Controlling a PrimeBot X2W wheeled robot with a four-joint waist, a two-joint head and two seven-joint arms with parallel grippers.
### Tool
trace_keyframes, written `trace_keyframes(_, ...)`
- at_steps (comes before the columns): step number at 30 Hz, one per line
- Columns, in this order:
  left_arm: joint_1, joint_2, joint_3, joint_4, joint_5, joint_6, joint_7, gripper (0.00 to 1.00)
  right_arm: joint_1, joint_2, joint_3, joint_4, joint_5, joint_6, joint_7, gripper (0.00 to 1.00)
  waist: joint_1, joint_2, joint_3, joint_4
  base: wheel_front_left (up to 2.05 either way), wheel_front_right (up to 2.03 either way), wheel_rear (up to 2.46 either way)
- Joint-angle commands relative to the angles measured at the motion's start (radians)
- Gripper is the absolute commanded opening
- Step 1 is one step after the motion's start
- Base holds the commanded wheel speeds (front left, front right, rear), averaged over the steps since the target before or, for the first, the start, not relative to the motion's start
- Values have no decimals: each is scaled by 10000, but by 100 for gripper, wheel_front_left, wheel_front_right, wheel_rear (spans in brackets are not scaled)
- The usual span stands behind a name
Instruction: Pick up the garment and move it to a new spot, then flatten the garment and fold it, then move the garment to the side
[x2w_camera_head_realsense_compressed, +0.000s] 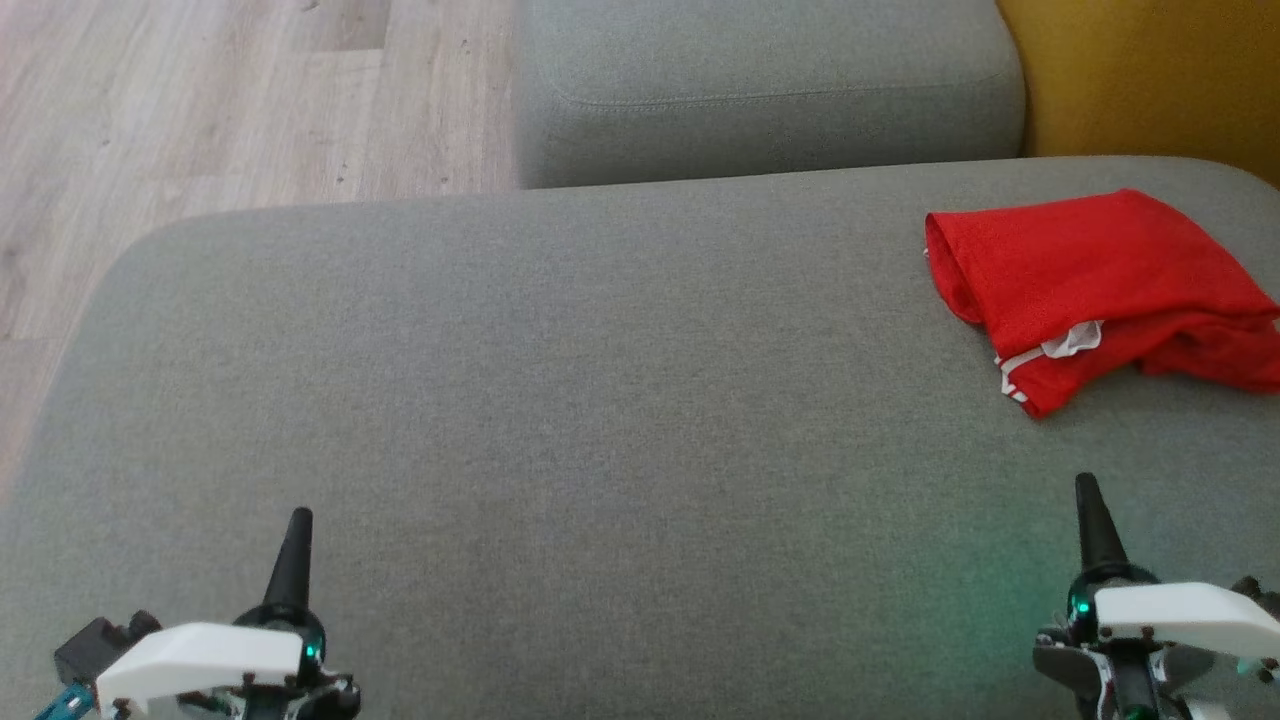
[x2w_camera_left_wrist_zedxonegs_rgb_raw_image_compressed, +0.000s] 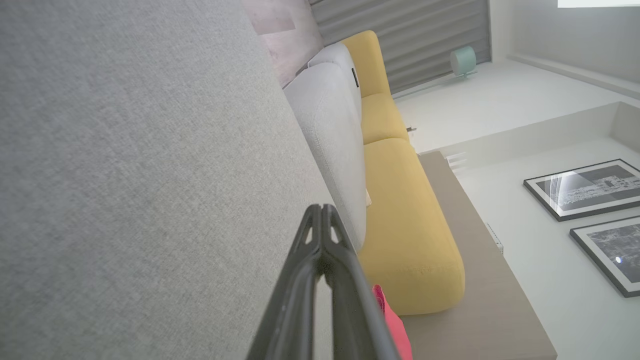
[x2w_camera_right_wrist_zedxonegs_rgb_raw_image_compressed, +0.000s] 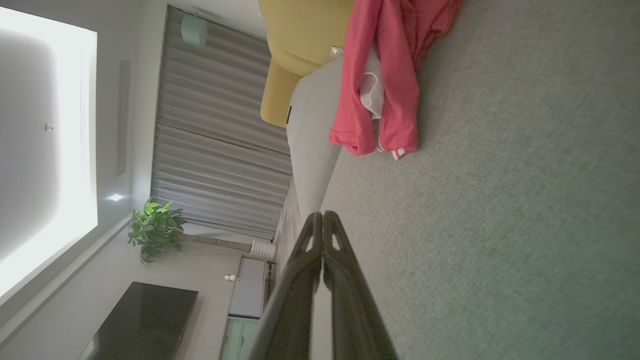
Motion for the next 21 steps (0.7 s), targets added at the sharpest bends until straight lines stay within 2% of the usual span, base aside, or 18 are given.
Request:
trace_keyframes(1, -754, 171, 346, -250, -394, -153, 79, 0, -657, -152, 62, -409, 387, 29, 113, 0, 1, 0, 31, -6, 0, 0, 0)
trace_keyframes(21, -1426, 154, 762, 61, -2643, -449, 638, 0, -1049, -149, -323, -545, 2495, 34, 674, 0, 0, 0, 305, -56, 0, 0, 0)
